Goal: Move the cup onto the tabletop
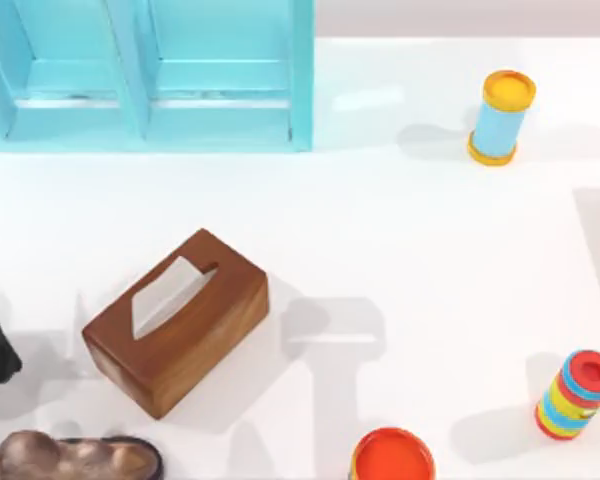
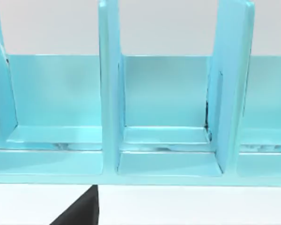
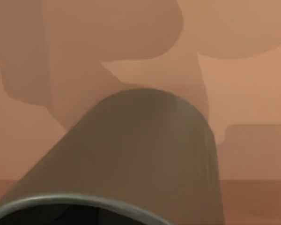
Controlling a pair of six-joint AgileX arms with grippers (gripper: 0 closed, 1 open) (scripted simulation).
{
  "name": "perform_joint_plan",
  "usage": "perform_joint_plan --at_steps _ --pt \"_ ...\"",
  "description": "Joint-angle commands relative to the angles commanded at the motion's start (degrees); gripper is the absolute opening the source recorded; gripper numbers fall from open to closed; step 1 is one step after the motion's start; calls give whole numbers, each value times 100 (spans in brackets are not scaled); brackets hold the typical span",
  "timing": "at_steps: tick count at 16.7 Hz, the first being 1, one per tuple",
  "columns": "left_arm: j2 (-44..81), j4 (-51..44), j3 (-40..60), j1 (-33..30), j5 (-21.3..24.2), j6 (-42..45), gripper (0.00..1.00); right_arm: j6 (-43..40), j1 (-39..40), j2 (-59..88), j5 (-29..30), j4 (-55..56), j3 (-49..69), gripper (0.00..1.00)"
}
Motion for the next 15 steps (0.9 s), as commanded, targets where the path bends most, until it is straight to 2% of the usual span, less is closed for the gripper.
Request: perform_joint_plan --at_steps 4,15 --pt "0 0 0 0 0 0 100 0 -2 9 1 29 -24 100" --pt "0 0 0 0 0 0 100 0 -2 9 1 29 -24 17"
